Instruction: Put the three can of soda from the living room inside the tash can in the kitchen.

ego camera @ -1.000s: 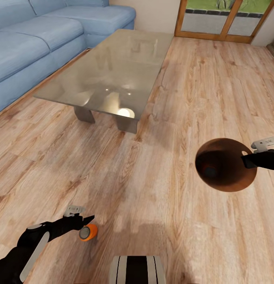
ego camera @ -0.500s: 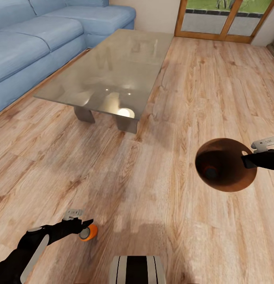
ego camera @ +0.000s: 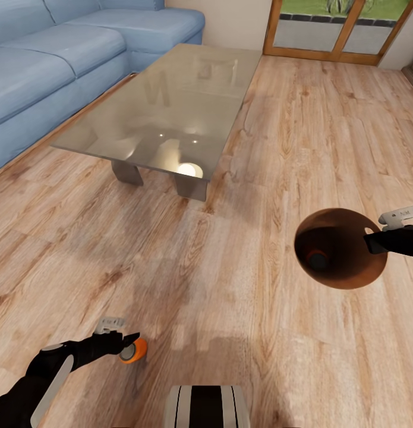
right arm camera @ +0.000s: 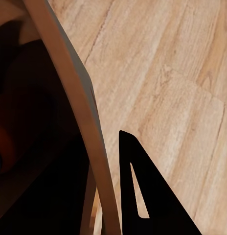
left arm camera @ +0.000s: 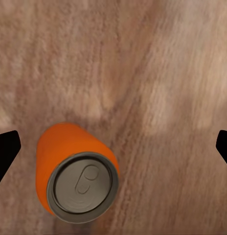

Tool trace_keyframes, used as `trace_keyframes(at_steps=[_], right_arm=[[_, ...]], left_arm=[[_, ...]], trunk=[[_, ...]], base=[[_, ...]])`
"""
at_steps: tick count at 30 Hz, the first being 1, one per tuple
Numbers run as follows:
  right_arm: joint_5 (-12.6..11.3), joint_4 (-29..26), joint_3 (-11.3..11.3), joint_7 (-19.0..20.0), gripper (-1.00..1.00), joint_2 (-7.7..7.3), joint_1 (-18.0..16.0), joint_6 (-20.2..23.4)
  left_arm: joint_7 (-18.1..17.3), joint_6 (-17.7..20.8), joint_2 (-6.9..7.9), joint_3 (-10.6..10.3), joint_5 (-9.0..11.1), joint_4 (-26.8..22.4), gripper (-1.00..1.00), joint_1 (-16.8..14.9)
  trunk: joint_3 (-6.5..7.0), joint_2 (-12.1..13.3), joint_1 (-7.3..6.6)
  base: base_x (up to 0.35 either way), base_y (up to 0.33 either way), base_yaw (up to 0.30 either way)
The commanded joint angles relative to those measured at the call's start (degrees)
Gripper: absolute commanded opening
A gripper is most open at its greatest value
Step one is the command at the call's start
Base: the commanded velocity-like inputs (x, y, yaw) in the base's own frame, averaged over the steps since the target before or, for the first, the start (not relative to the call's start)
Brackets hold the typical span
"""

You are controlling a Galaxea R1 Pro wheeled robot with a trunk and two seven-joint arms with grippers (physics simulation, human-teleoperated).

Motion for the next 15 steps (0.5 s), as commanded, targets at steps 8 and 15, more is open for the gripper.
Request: trace_keyframes(at_steps=[8, 15], right_arm=[[-0.34, 0.01, -0.02, 0.37, -1.00, -0.01, -0.03, 0.03], [-0.32, 0.02, -0.01, 0.31, -1.00, 0.01, -0.03, 0.03]], left_arm=[[-0.05, 0.00, 0.00, 0.00, -0.02, 0.29, 1.00, 0.00], [-0.05, 0.00, 0.00, 0.00, 0.02, 0.30, 1.00, 0.00]], trunk=[[-0.80, -0.40, 0.25], [-1.20, -0.40, 0.25]], base=[[0.000, 0.000, 0.000], [0.000, 0.000, 0.000]])
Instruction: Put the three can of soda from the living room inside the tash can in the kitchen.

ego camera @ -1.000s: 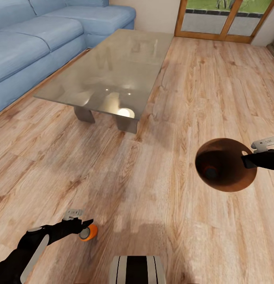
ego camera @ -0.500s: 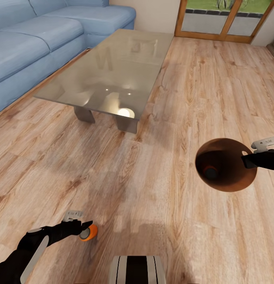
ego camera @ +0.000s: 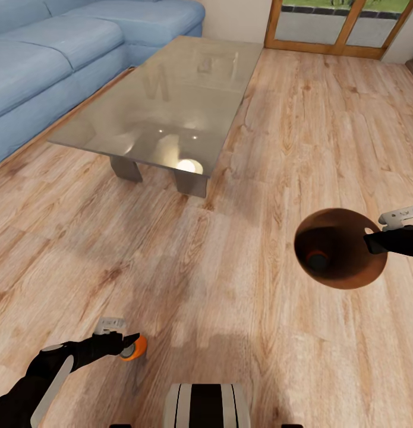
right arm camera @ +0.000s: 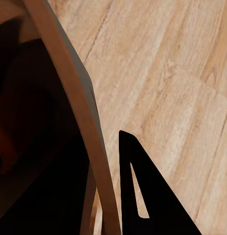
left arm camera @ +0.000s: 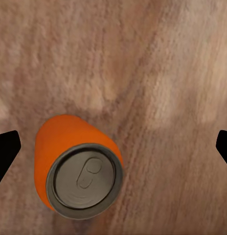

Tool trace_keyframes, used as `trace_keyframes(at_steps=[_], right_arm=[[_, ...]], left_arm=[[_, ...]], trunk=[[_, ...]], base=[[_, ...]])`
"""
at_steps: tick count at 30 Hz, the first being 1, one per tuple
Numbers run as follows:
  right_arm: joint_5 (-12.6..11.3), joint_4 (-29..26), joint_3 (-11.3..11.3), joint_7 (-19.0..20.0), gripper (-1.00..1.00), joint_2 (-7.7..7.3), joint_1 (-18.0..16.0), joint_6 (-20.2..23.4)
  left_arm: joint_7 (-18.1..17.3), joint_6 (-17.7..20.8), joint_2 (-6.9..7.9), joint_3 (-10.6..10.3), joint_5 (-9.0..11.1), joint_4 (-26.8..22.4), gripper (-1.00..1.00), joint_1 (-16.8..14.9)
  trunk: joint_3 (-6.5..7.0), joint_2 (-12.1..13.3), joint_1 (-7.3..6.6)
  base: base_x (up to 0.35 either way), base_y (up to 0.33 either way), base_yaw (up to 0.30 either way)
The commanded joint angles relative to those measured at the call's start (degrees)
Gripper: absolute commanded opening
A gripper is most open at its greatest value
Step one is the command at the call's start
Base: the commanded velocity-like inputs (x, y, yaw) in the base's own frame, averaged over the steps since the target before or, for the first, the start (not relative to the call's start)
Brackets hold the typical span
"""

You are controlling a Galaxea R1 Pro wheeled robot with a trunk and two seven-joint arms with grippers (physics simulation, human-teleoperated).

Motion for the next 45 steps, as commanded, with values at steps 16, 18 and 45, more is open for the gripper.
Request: trace_keyframes(at_steps=[16, 18, 45], right_arm=[[-0.31, 0.00, 0.04, 0.16, -1.00, 0.01, 0.05, 0.06], [-0.30, 0.00, 0.06, 0.14, -1.00, 0.01, 0.05, 0.06], [-0.27, 0.65, -0.01, 0.02, -1.00, 0.00, 0.14, 0.06]], left_arm=[[0.00, 0.00, 0.00, 0.08, 0.22, 0.00, 1.00, 0.00], [0.00, 0.00, 0.00, 0.09, 0.25, 0.00, 1.00, 0.00], [-0.06, 0.00, 0.00, 0.10, 0.42, -0.05, 1.00, 0.00]], trunk=[[-1.92, -0.08, 0.15], [-2.06, -0.08, 0.15], [-4.19, -0.14, 0.25]], base=[[0.000, 0.000, 0.000], [0.000, 0.000, 0.000], [0.000, 0.000, 0.000]])
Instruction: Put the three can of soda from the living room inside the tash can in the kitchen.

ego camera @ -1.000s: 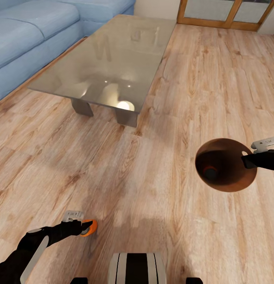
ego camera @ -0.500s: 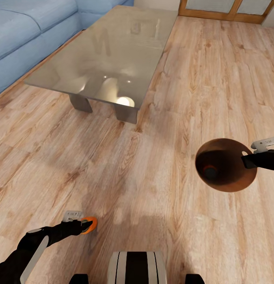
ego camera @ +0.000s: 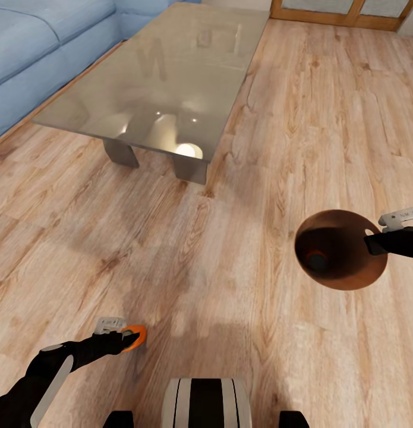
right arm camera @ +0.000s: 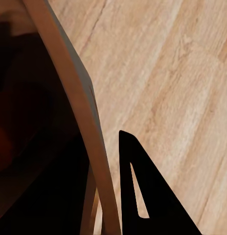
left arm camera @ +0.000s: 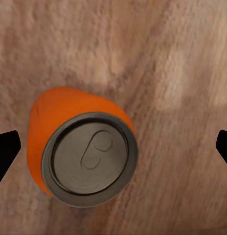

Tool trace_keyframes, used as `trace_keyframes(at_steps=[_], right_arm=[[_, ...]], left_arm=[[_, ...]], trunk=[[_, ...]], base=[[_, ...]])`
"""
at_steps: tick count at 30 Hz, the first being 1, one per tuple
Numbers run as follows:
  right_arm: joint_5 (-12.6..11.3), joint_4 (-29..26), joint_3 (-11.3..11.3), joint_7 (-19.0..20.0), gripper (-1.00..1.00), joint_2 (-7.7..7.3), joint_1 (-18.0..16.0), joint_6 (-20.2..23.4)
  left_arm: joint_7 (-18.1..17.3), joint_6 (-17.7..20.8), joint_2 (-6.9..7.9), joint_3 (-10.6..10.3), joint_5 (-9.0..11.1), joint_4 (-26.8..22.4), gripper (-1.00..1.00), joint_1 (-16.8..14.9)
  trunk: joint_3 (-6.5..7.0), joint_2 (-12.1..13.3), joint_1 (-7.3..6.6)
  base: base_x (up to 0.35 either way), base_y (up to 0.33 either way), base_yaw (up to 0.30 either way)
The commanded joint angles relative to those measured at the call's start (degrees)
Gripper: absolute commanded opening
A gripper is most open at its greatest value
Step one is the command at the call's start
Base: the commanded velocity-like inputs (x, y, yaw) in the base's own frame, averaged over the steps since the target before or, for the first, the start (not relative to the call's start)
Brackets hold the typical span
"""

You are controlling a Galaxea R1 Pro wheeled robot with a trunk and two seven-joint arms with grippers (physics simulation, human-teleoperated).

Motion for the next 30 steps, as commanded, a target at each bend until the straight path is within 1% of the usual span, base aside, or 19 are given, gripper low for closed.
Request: trace_keyframes(at_steps=[1, 6, 13, 19, 26, 30], right_arm=[[-0.30, 0.01, -0.01, 0.30, -1.00, 0.01, -0.03, 0.05], [-0.31, 0.04, -0.01, 0.30, -1.00, -0.06, -0.03, 0.05], [-0.32, 0.01, -0.03, 0.39, -1.00, -0.08, -0.03, 0.05], [-0.27, 0.00, 0.63, 0.47, -1.00, -0.04, -0.03, 0.05], [-0.23, -0.02, 1.04, 0.47, -1.00, -0.07, -0.03, 0.05], [-0.23, 0.01, 1.11, 0.47, -1.00, -0.07, -0.03, 0.05]], left_arm=[[-0.01, 0.00, 0.00, 0.00, 0.01, -0.01, 1.00, 0.00], [0.05, 0.00, 0.00, 0.03, -0.02, 0.00, 1.00, 0.00], [0.06, -0.05, 0.00, 0.01, -0.02, -0.03, 1.00, 0.00], [0.06, -0.08, 0.00, 0.00, -0.03, -0.04, 1.00, 0.00], [0.06, -0.09, 0.00, 0.00, -0.05, -0.01, 1.00, 0.00], [0.06, -0.13, 0.00, 0.00, -0.03, -0.03, 1.00, 0.00]], trunk=[[-0.04, 0.00, -0.01], [-0.27, 0.00, -0.01], [-0.59, 0.00, -0.01], [-0.84, 0.00, -0.01], [-2.77, -0.10, 0.17], [-3.09, -0.10, 0.17]], base=[[0.000, 0.014, 0.000], [0.000, 0.100, 0.000], [0.000, 0.024, 0.000], [0.000, 0.003, 0.000], [0.000, 0.000, 0.000], [0.000, 0.000, 0.000]])
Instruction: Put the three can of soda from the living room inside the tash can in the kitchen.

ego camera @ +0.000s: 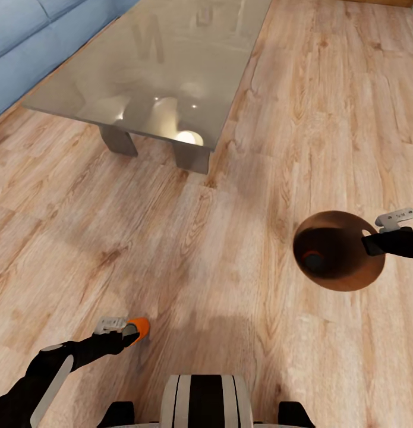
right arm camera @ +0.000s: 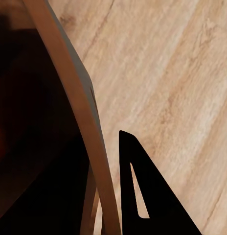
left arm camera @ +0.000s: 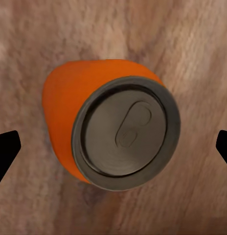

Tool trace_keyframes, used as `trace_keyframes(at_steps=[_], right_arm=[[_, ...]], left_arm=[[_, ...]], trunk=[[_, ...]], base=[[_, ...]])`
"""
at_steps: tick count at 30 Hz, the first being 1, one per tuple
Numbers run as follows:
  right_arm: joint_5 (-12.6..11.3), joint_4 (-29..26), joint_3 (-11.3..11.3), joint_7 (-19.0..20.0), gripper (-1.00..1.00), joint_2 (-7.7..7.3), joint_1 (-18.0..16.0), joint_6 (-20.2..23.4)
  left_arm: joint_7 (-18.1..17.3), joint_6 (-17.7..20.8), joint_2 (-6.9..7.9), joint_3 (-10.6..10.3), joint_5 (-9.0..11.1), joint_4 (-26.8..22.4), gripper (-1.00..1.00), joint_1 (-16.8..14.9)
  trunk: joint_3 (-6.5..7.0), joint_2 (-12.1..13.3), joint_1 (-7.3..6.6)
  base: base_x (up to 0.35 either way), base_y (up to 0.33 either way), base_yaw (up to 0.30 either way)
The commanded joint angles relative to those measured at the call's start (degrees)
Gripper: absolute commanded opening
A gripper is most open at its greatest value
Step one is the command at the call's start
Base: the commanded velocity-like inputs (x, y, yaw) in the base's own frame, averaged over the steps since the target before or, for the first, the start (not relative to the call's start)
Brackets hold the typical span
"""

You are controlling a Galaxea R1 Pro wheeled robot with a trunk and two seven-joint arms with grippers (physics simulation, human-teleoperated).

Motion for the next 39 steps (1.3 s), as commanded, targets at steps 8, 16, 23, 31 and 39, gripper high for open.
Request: trace_keyframes(at_steps=[8, 16, 23, 31, 39], right_arm=[[-0.30, 0.03, 0.02, 0.23, -1.00, -0.04, -0.03, 0.05], [-0.30, 0.04, 0.02, 0.21, -1.00, 0.08, 0.43, 0.05], [-0.35, 0.04, 0.08, 0.21, -1.00, 0.09, 0.49, 0.05], [-0.33, 0.04, 0.07, 0.21, -1.00, 0.09, 0.76, 0.05], [-0.38, 0.04, 0.22, 0.21, -1.00, 0.16, 1.18, 0.05]], left_arm=[[-0.07, -0.04, 0.00, 0.00, 0.00, -0.01, 1.00, 0.00], [-0.01, -0.05, 0.00, 0.00, 0.02, -0.01, 1.00, 0.00], [0.04, -0.05, 0.00, 0.00, -0.01, -0.01, 1.00, 0.00], [-0.22, -0.12, 0.04, 0.00, 0.13, -0.10, -1.00, 0.00], [-0.13, -0.05, 0.00, 0.00, 0.10, -0.11, -1.00, 0.01]], trunk=[[-0.62, 0.00, -0.01], [-1.13, 0.00, -0.01], [-2.17, -0.04, 0.07], [-2.60, -0.04, 0.07], [-2.23, 0.00, -0.01]], base=[[0.059, 0.000, 0.000], [0.046, 0.000, 0.000], [0.003, 0.000, 0.000], [0.000, 0.000, 0.000], [0.000, 0.000, 0.000]])
